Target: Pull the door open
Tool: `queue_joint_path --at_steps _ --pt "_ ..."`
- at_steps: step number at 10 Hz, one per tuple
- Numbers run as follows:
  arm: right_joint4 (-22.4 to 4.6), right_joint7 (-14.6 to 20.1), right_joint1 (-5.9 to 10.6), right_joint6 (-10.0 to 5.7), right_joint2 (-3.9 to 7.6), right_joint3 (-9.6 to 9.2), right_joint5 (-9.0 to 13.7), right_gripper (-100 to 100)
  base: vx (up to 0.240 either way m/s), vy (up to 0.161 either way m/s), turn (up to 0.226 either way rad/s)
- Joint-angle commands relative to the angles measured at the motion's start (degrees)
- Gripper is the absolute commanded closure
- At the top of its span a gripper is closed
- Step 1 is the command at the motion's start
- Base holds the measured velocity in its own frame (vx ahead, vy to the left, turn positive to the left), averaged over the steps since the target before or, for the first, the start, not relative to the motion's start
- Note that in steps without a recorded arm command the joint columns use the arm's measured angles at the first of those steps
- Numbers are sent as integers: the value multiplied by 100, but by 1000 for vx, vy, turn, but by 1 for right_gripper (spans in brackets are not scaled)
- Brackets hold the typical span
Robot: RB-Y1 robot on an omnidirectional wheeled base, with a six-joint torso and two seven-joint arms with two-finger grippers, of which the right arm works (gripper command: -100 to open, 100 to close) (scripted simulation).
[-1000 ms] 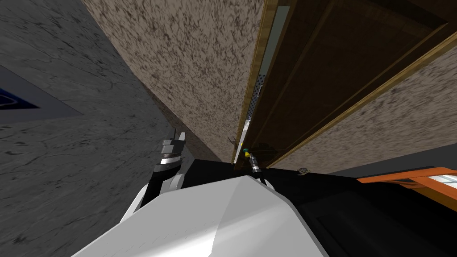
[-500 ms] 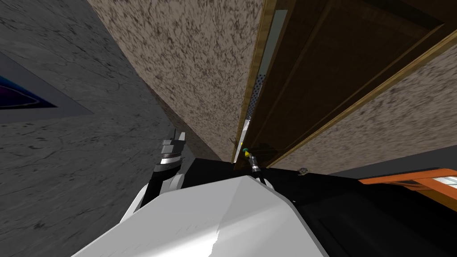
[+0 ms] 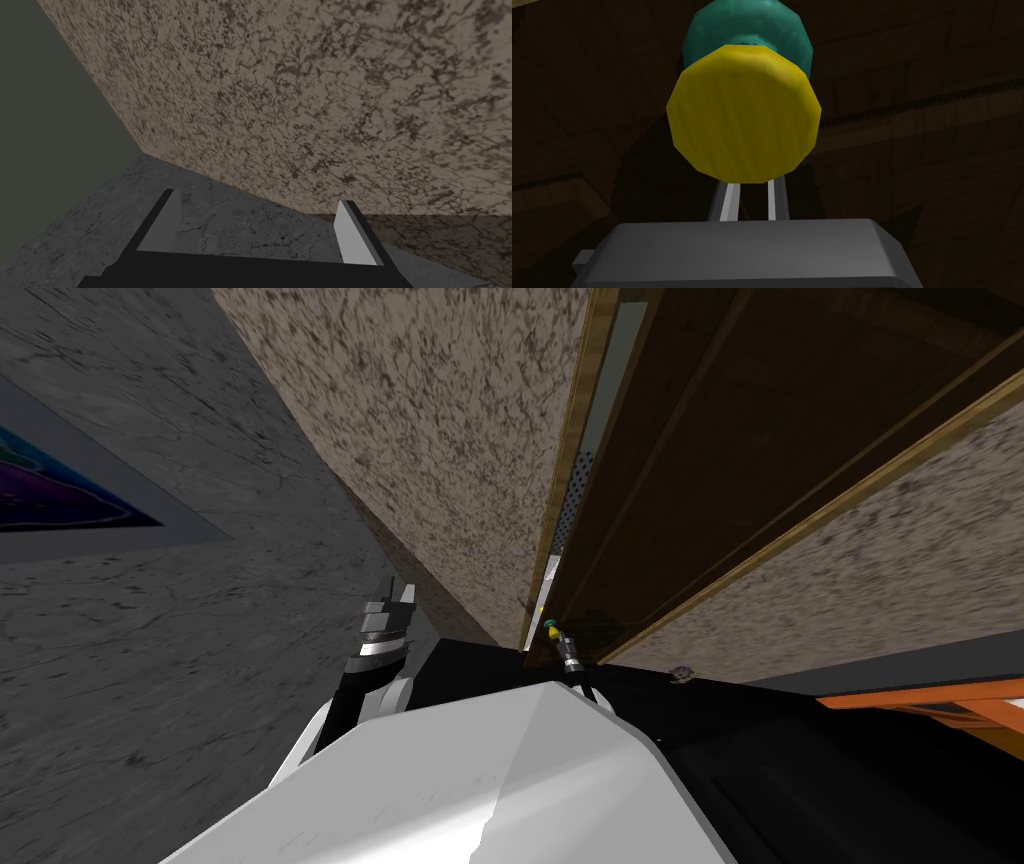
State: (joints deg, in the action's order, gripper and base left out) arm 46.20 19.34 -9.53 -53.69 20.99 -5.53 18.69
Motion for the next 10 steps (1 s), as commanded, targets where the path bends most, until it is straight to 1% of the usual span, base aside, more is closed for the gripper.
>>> queue_joint_path --at_steps 1,3,4,5,6,10 --pt "-41 213 125 -55 -110 -138 -13 100 -61 -23 13" --pt "-41 213 125 -55 -110 -138 -13 100 -18 0 -6" --pt "-62 450 167 -37 -107 -186 57 100 -27 -12 45" --pt "-84 591 211 -19 -104 -235 128 100 -71 -16 97" --pt "-161 711 166 44 -41 -154 224 -100 -62 -34 38" --pt "-75 1236 183 105 -78 -252 420 -100 -53 -21 12"
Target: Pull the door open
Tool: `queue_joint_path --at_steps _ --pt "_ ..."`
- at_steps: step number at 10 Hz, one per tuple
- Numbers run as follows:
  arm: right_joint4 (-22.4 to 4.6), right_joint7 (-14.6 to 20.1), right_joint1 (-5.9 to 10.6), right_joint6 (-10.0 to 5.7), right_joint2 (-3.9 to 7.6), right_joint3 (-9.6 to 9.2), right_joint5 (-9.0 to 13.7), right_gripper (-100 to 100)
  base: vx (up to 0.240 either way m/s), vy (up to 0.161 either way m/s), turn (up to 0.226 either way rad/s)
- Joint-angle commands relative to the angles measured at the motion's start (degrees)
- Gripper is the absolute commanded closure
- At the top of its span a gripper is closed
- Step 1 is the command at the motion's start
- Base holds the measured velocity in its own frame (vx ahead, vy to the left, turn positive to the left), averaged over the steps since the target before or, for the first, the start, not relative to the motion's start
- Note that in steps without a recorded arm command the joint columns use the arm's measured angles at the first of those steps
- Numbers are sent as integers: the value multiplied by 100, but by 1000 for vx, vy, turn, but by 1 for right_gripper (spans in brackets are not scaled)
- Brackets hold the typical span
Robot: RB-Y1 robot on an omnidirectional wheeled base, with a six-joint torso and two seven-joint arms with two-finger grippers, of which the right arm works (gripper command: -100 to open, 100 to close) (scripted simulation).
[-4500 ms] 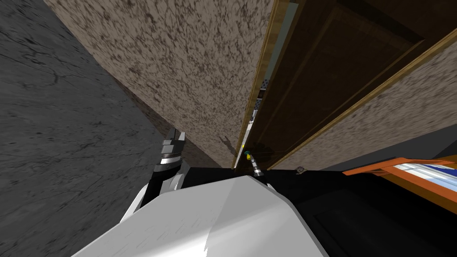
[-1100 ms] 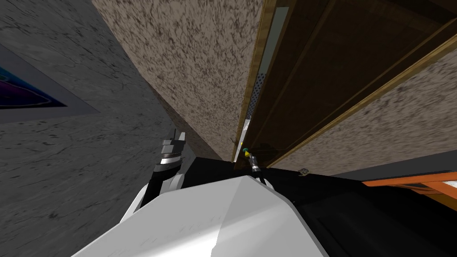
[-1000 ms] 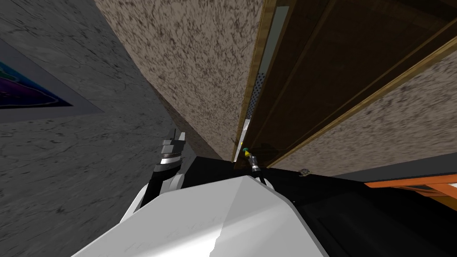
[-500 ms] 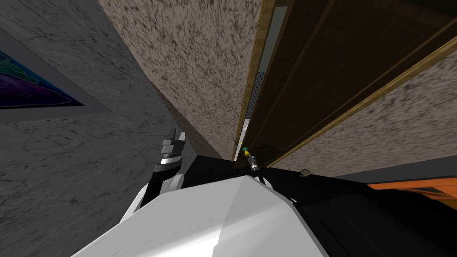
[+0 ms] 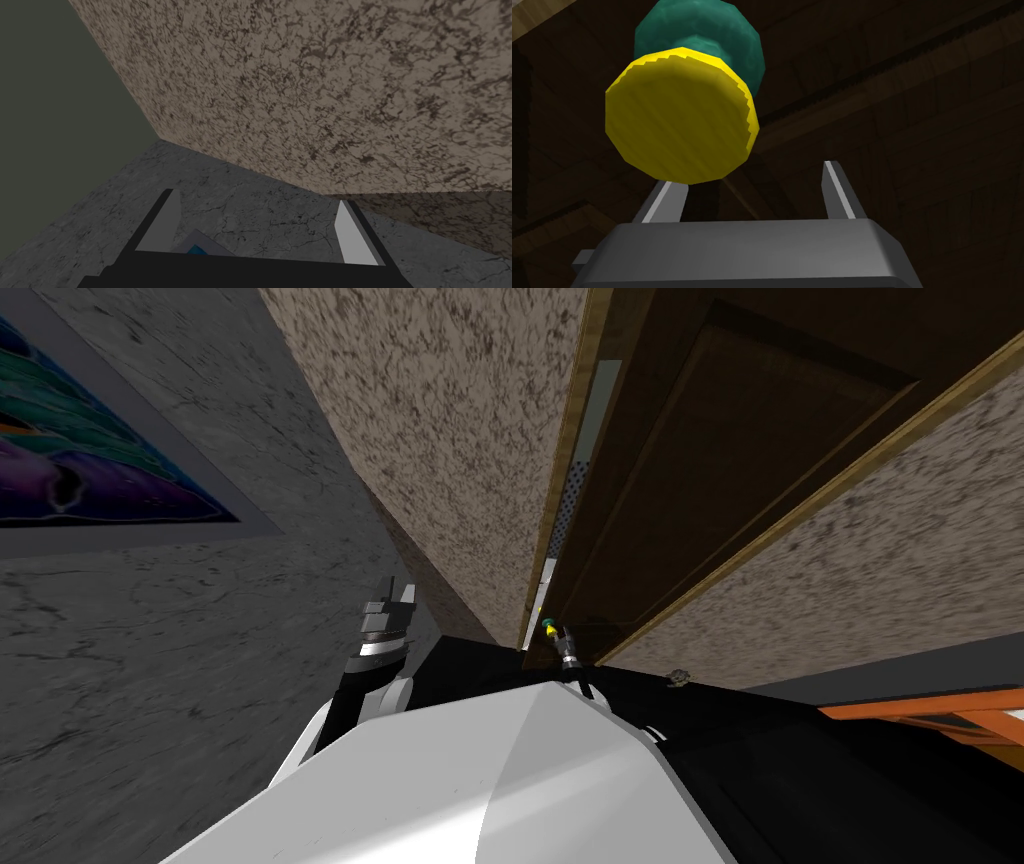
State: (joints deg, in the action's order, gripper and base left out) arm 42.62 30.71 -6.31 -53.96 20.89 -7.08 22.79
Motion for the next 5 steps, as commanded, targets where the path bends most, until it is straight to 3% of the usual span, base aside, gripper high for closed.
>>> queue_joint_path --at_steps 1,2,3,5 --pt "283 99 -139 132 -68 -98 10 -100 -71 36 100" --pt "283 99 -139 132 -68 -98 10 -100 -28 39 23" --pt "339 419 -127 172 -92 -162 138 -100 -64 17 43" --pt "369 627 -121 193 -104 -196 207 -100 -61 -10 29"
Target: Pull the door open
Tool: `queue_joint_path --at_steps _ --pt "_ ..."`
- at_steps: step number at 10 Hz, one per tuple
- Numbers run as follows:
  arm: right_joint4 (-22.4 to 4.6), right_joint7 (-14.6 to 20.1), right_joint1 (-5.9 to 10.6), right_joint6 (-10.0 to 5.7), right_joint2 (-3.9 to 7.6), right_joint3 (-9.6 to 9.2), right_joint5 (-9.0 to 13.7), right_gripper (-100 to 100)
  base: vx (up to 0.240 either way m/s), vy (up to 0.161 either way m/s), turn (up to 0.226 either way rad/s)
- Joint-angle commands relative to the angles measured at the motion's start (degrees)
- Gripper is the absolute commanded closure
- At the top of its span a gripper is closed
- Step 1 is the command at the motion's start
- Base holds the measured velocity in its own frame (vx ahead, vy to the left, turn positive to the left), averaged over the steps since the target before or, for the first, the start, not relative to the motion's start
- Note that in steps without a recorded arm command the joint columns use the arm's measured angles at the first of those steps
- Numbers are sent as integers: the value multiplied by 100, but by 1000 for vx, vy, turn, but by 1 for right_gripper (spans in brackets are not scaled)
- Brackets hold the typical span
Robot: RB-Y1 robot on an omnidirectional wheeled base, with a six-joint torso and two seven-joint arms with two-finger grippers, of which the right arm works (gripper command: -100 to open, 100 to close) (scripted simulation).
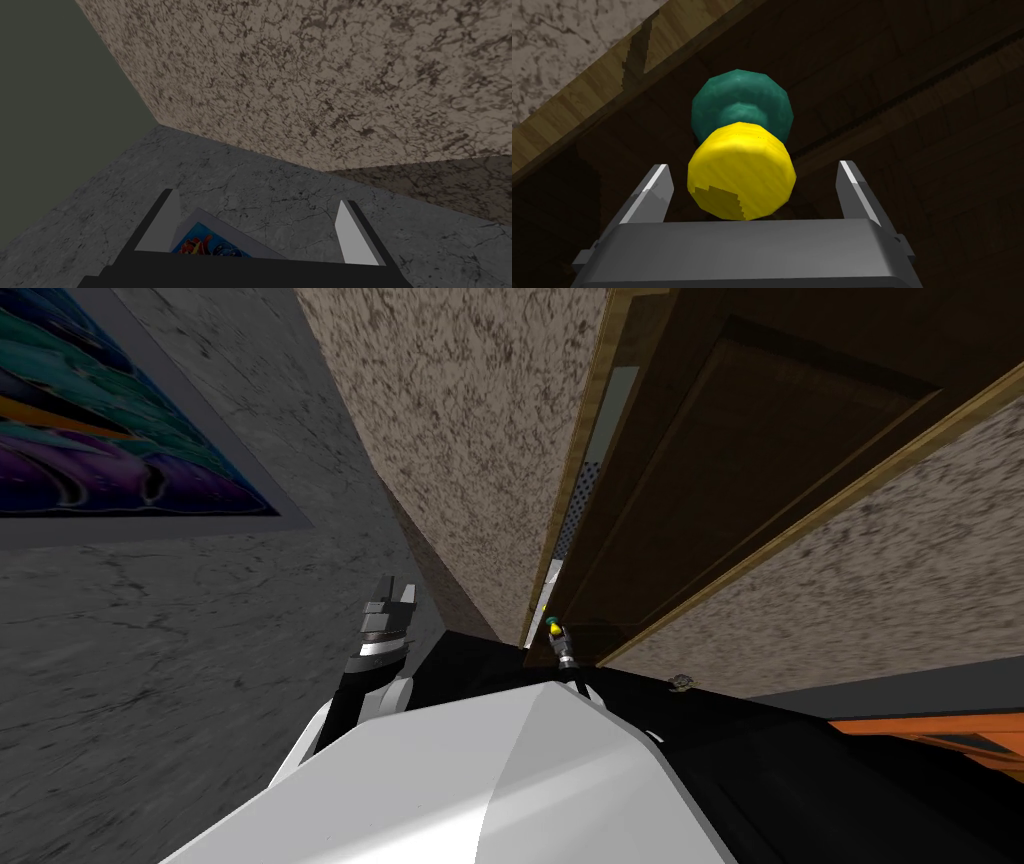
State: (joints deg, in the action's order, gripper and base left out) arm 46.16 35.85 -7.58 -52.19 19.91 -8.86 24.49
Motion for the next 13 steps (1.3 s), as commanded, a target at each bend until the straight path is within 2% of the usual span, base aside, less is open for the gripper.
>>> queue_joint_path --at_steps 1,2,4,5,13 --pt "49 286 12 39 -21 -55 112 -100 -69 -26 46" --pt "49 315 12 39 -21 -55 112 -100 -51 -14 18" --pt "116 679 26 87 -50 -132 267 -100 -59 -13 38" --pt "116 729 26 87 -50 -132 267 -100 -57 -20 20" --pt "330 1974 69 238 -141 -376 757 -100 -70 -15 35"
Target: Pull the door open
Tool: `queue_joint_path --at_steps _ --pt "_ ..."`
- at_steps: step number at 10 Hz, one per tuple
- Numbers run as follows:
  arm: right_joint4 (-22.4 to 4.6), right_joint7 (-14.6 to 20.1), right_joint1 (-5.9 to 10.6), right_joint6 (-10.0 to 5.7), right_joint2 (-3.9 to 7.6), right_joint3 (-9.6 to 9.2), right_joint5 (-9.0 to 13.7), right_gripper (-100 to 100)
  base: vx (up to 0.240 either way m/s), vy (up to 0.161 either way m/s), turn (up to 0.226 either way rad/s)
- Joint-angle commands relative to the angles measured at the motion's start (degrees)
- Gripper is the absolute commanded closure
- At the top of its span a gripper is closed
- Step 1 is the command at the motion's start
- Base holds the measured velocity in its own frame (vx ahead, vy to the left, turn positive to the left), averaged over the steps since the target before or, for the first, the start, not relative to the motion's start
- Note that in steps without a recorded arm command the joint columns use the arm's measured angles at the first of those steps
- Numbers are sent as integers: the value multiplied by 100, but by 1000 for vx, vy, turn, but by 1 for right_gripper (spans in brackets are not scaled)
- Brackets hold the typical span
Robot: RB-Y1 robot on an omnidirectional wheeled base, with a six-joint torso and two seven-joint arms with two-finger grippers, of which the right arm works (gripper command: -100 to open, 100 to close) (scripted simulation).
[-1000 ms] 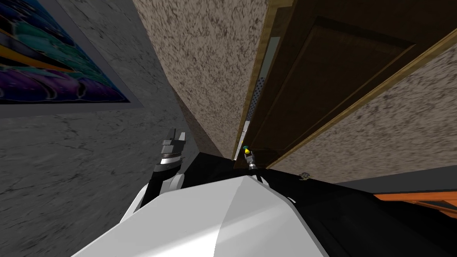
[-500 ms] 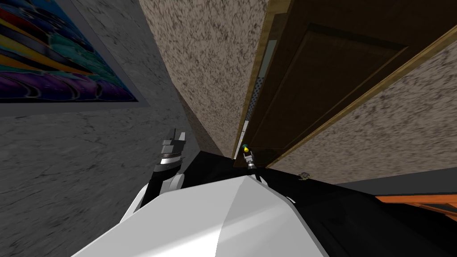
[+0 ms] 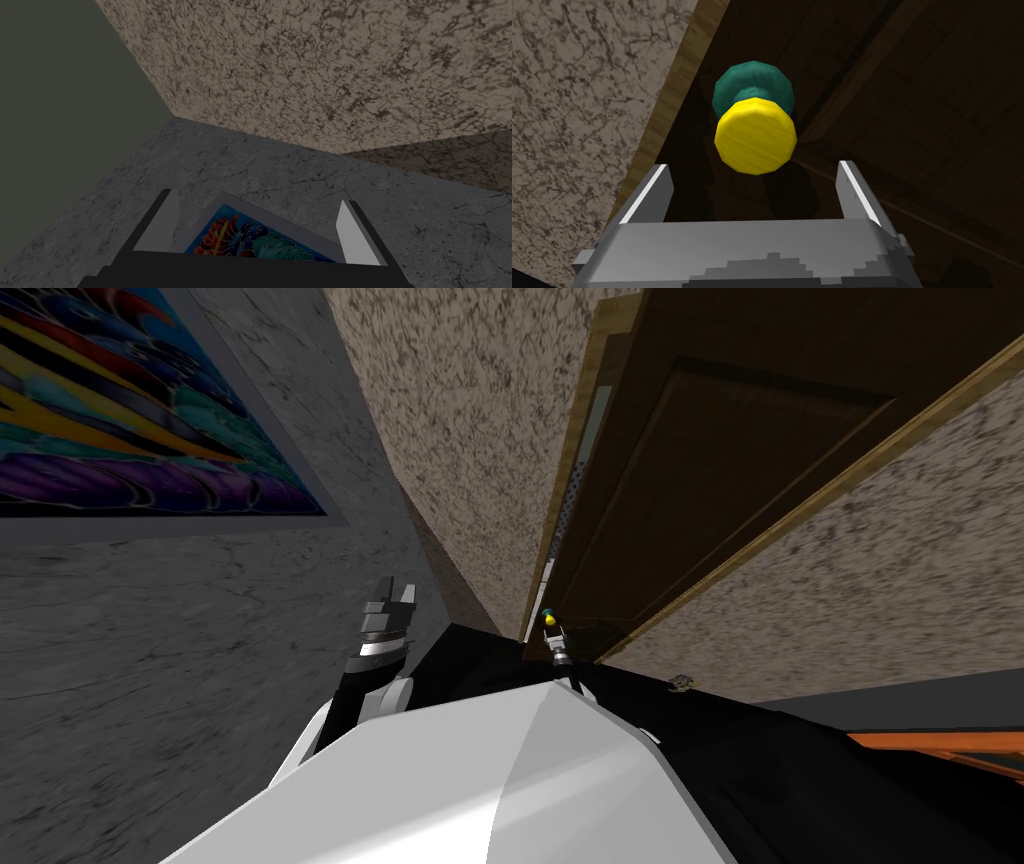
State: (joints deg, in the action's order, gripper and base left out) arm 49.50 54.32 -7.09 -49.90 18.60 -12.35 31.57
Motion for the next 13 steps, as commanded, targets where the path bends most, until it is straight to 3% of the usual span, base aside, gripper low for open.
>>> queue_joint_path --at_steps 1,13 --pt "-5 196 20 8 -10 -27 49 -100 -63 -22 19" --pt "282 1960 78 210 -133 -354 707 -100 -64 -21 30"
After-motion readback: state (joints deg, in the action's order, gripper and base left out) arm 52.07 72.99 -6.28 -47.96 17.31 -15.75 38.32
